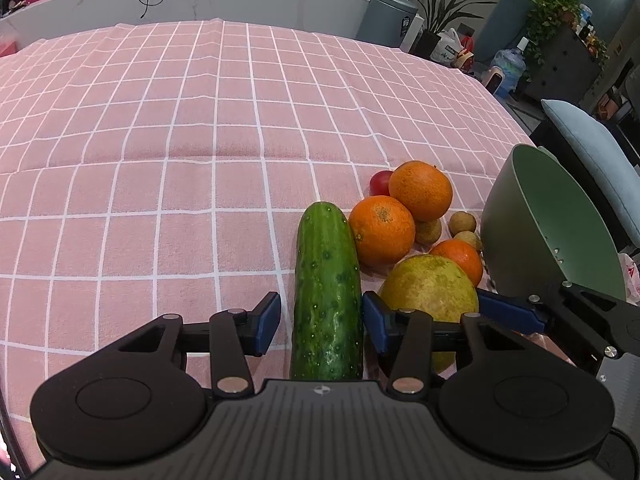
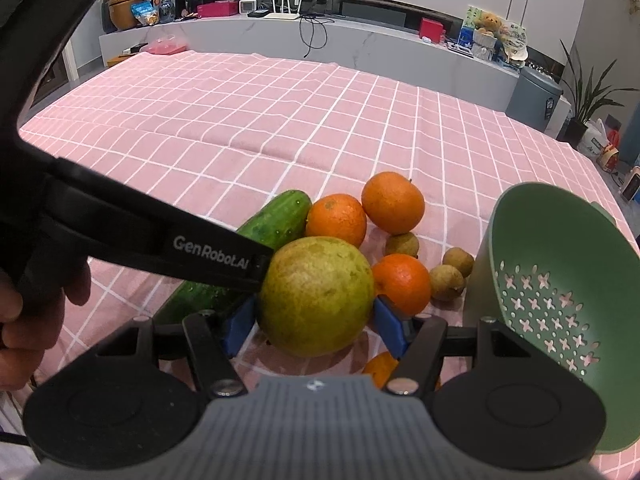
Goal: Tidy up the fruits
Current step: 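Reach the left tool to the cucumber while the right tool reaches the pomelo, then grasp the cucumber with the left tool while the right tool grasps the pomelo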
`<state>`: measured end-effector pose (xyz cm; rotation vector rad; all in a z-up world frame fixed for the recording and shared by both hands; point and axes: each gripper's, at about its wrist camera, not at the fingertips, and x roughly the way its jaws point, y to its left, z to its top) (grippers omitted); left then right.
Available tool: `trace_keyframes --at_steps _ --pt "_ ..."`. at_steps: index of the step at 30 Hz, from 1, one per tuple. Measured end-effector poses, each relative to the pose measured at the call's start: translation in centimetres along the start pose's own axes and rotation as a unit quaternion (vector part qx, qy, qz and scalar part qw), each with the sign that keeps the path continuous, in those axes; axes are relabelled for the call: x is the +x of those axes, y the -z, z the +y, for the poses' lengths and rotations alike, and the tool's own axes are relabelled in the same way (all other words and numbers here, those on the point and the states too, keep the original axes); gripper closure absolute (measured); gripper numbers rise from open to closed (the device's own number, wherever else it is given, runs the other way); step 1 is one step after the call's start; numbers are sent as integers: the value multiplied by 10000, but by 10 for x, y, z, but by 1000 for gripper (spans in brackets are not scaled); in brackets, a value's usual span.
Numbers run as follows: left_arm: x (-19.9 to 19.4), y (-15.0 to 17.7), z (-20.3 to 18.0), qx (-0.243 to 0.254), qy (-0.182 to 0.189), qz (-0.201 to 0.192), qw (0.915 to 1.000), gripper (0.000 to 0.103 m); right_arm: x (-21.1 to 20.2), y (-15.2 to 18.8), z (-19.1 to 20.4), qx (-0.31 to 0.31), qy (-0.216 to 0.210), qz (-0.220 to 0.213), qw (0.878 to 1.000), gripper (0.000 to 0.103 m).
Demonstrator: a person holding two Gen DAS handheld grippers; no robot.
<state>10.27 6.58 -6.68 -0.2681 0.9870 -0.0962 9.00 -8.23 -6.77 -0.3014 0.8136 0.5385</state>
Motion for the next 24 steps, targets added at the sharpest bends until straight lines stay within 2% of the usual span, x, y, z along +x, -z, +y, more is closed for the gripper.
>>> trace_keyframes --at_steps 2,5,6,16,24 --pt "1 0 0 5 -4 -8 10000 48 0 0 0 -2 -4 -16 10000 42" --pt "1 0 1 -17 124 -4 9999 60 -1 1 0 -5 -6 -47 10000 42" --pt "1 0 1 -29 161 1 9999 61 -1 1 1 -16 -1 -56 10000 42" --pt "-13 4 -6 80 -3 -198 9998 62 -14 3 0 -78 -101 -181 9998 43" --pt "-40 6 -12 39 -152 -564 9983 62 -39 -2 -5 -65 -124 -428 9990 43"
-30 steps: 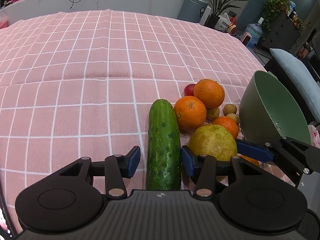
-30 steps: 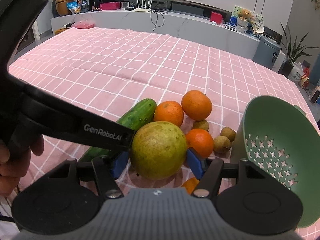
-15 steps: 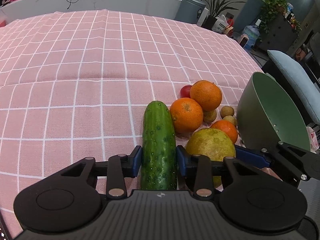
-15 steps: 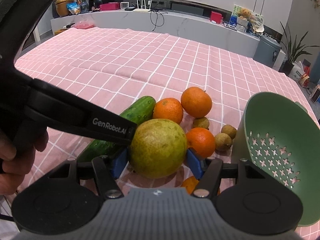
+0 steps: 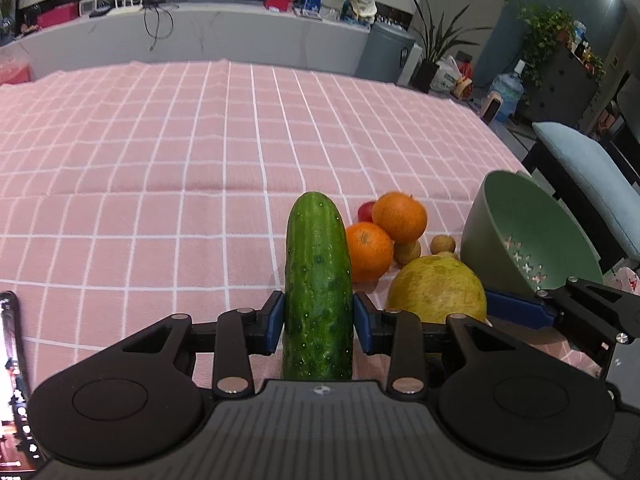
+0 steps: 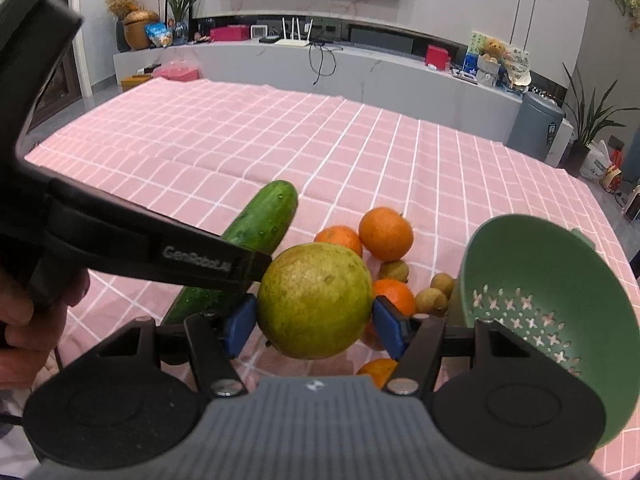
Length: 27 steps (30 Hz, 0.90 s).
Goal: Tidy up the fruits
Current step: 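Grasp the cucumber with the left tool while the right tool grasps the pomelo, then carry the cucumber with the left tool while the right tool carries the pomelo into the colander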
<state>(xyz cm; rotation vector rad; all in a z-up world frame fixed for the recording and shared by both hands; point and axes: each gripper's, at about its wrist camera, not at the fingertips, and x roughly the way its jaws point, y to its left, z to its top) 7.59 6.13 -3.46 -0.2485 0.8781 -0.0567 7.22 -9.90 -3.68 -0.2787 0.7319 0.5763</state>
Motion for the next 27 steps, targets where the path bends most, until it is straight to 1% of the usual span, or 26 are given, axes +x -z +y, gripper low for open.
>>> trace_keyframes --at_steps 7,14,16,20,23,27 --pt "-30 -13 -18 152 -44 -430 9989 62 -26 -9 -15 83 58 -289 9995 43" --pt "-50 -40 -51 336 76 -872 9956 62 -57 -19 -42 11 215 -575 9981 43" --pt "-52 -47 -62 375 173 -958 9945 62 -65 -21 -53 -18 239 -609 9979 43" --pt "-50 -60 -85 388 483 -1056 9925 62 -77 -23 -77 -93 349 -576 9977 43" --pt "-45 -70 -105 433 635 -1116 9908 62 -84 -24 -97 -106 430 -498 9978 43" --pt "-31 -77 -126 451 884 -1084 9891 62 -86 -24 -121 -217 587 -327 9975 44"
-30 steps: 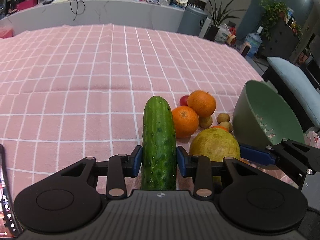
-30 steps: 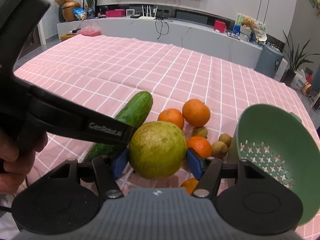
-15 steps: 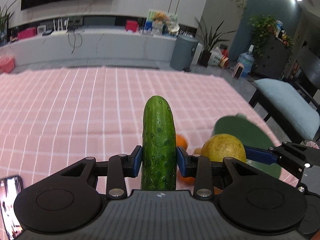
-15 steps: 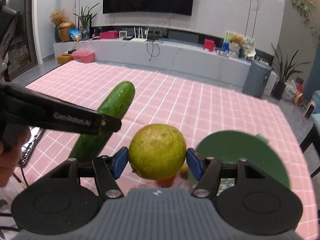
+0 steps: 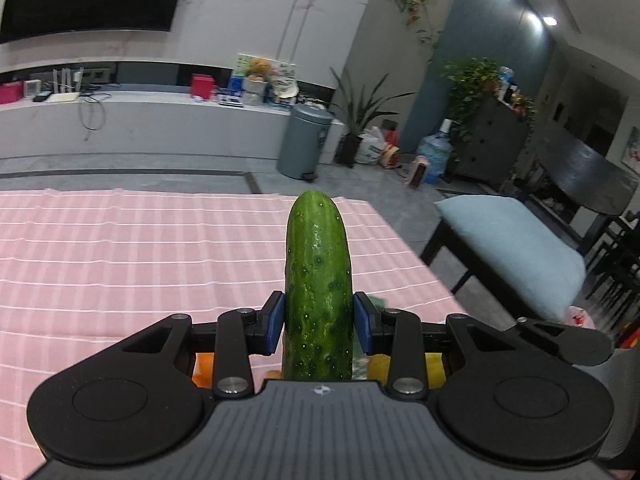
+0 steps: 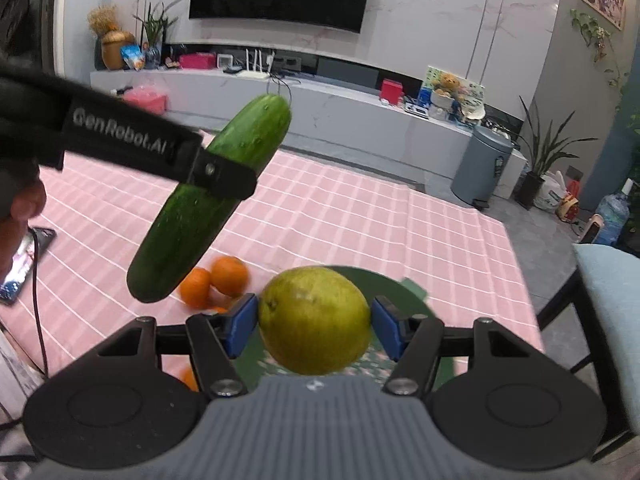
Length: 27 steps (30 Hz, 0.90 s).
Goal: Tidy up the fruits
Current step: 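Carry the cucumber with the left tool while the right tool carries the pomelo into the colander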
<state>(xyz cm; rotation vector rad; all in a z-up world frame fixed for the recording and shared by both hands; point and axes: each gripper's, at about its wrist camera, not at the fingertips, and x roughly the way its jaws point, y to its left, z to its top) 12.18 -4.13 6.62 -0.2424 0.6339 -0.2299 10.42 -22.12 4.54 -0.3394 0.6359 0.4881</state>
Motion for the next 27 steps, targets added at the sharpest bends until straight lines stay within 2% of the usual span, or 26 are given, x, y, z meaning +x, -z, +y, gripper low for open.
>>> trace_keyframes --at_steps 5,14,27 --pt "28 -1 -11 -38 212 167 9996 62 8 6 -21 -183 156 247 9994 44" --pt "83 15 -12 -76 268 905 9955 62 44 24 -41 -337 78 918 9952 44" --pt "114 41 -4 -257 290 1448 9887 62 90 35 -43 -628 -149 1456 9872 44"
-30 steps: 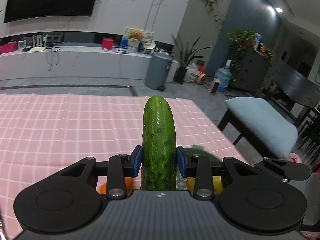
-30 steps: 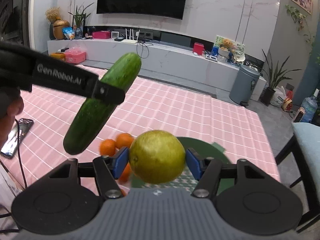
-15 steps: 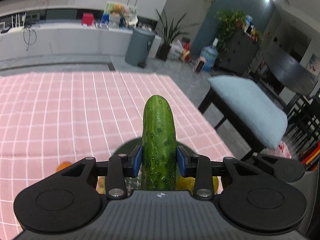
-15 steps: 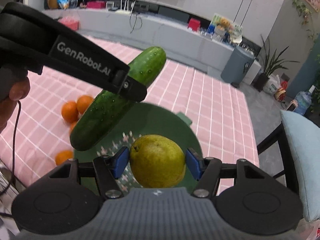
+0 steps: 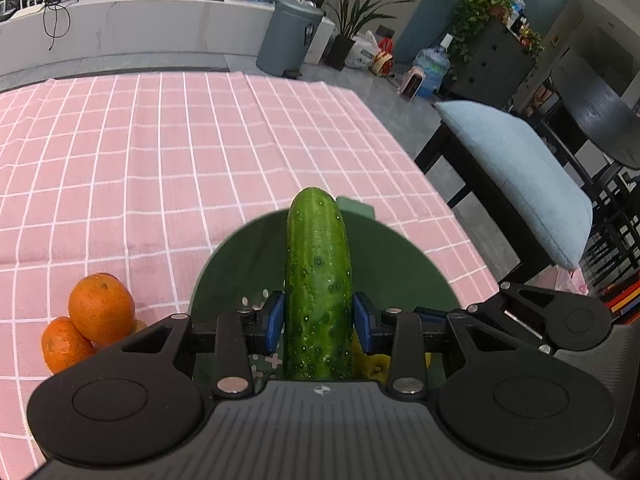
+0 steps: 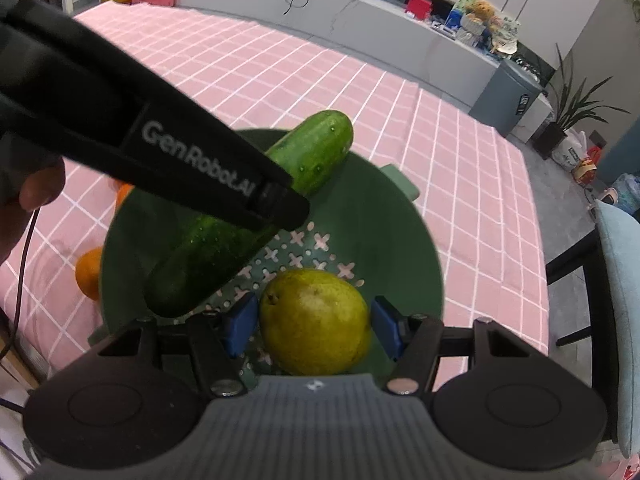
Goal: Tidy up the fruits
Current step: 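Carry the cucumber with the left tool while the right tool carries the pomelo into the colander, then open both tools to release cucumber and pomelo in the colander, withdraw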
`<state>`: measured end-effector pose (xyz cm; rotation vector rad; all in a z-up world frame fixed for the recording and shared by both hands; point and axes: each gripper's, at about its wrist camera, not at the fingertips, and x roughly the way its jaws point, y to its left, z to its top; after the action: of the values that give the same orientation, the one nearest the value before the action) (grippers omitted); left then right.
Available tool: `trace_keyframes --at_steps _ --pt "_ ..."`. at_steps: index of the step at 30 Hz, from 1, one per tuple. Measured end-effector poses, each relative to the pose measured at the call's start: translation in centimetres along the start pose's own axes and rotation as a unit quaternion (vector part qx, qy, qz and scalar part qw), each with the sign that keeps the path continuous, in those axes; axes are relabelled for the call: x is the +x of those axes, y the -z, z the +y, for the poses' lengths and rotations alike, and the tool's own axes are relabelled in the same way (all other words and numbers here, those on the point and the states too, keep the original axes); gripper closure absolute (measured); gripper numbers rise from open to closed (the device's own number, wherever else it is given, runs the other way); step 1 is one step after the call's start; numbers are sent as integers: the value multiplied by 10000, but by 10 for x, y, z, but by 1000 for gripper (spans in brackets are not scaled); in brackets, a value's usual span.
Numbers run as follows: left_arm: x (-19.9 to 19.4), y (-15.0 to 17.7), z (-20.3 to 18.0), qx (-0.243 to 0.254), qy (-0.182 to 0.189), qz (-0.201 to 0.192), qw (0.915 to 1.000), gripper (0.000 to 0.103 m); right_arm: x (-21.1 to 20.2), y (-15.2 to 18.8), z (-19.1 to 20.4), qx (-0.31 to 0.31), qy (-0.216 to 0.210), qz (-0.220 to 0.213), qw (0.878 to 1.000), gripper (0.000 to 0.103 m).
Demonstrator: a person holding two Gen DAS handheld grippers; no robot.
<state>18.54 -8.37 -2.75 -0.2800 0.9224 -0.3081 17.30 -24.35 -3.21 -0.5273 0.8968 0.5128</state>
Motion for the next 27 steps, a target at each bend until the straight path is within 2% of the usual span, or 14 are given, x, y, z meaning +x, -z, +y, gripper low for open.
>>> trace_keyframes --at_steps 6,12,16,20,22,27 --pt "9 5 -1 94 -110 272 9995 62 11 1 2 -67 -75 144 9998 44" --pt "10 10 -6 392 -307 337 9982 62 13 0 -1 -49 -122 134 9998 44" --pt "10 7 -3 311 -354 378 9982 62 12 -1 -1 -65 -105 153 9998 44" --pt "7 2 -4 298 -375 368 9982 59 2 0 3 -119 4 17 9999 33" --pt "1 0 -7 346 -351 301 9983 52 -3 0 3 -130 43 -37 9999 33" --pt "-20 -1 -14 509 -351 72 9981 49 -22 0 13 -264 328 -213 9989 27"
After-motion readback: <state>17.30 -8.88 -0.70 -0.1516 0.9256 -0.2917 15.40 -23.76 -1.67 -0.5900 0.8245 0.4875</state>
